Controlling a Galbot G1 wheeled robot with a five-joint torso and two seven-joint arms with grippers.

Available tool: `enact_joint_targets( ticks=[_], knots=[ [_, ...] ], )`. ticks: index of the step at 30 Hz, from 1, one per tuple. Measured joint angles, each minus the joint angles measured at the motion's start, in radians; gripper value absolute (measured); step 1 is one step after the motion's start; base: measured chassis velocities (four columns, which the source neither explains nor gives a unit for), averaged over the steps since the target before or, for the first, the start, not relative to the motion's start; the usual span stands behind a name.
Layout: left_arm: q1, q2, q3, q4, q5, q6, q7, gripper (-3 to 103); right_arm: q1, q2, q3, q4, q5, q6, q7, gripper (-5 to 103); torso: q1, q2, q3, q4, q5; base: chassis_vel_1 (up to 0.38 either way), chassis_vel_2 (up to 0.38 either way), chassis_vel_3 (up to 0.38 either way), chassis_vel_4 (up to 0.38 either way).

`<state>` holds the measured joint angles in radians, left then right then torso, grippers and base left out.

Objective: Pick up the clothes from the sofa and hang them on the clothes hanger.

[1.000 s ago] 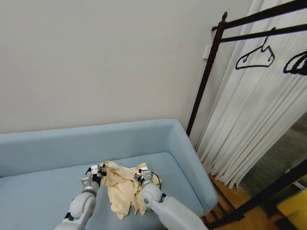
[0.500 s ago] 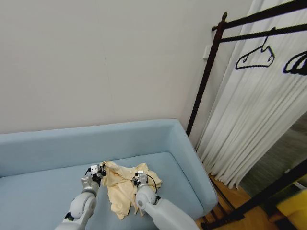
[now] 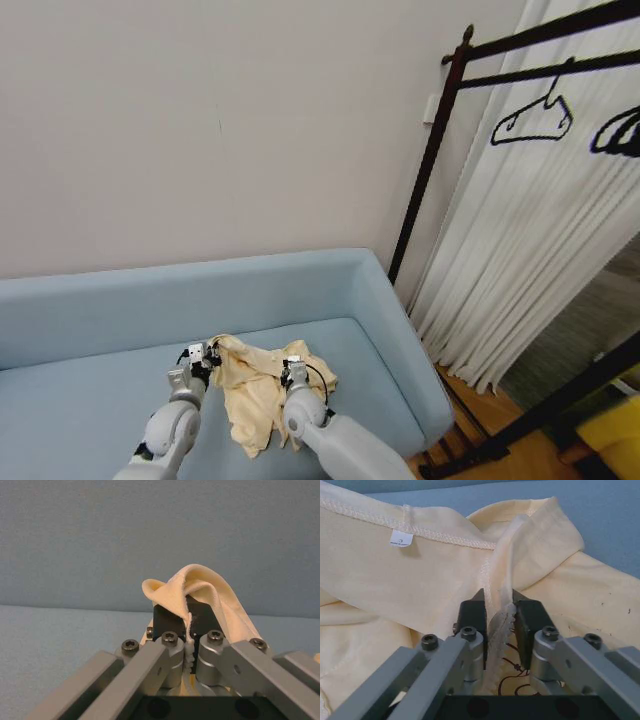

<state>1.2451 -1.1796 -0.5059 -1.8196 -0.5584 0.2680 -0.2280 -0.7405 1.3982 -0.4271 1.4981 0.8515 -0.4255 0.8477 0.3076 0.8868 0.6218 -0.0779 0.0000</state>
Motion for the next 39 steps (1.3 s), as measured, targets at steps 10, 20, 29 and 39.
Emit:
enact_joint_targets(
  ticks=[10, 20, 29, 39],
  knots=[
    [-0.006, 0.007, 0.002, -0.010, -0.005, 0.000, -0.003, 1, 0.009, -0.044, 0.029, 0.040, 0.007, 0.016, 0.009, 1, 0.000, 0.000, 0.000, -0.0001, 0.0000, 0.000, 0.000, 0.000, 0.000],
    [-0.037, 0.053, -0.031, -0.061, -0.050, -0.014, -0.031, 1, 0.065, -0.125, 0.082, 0.165, 0.087, 0.012, 0.049, 1, 0.000, 0.000, 0.000, 0.0000, 0.0000, 0.000, 0.000, 0.000, 0.000],
    [-0.087, 0.195, -0.094, -0.149, -0.142, -0.025, -0.076, 1, 0.223, -0.224, 0.061, 0.282, 0.206, -0.016, 0.059, 1, 0.000, 0.000, 0.000, 0.0003, -0.0001, 0.000, 0.000, 0.000, 0.000],
    [-0.148, 0.344, -0.137, -0.289, -0.287, 0.026, -0.119, 1, 0.453, -0.304, 0.096, 0.388, 0.266, -0.047, 0.011, 1, 0.000, 0.000, 0.000, 0.0001, 0.0000, 0.000, 0.000, 0.000, 0.000]
  ],
)
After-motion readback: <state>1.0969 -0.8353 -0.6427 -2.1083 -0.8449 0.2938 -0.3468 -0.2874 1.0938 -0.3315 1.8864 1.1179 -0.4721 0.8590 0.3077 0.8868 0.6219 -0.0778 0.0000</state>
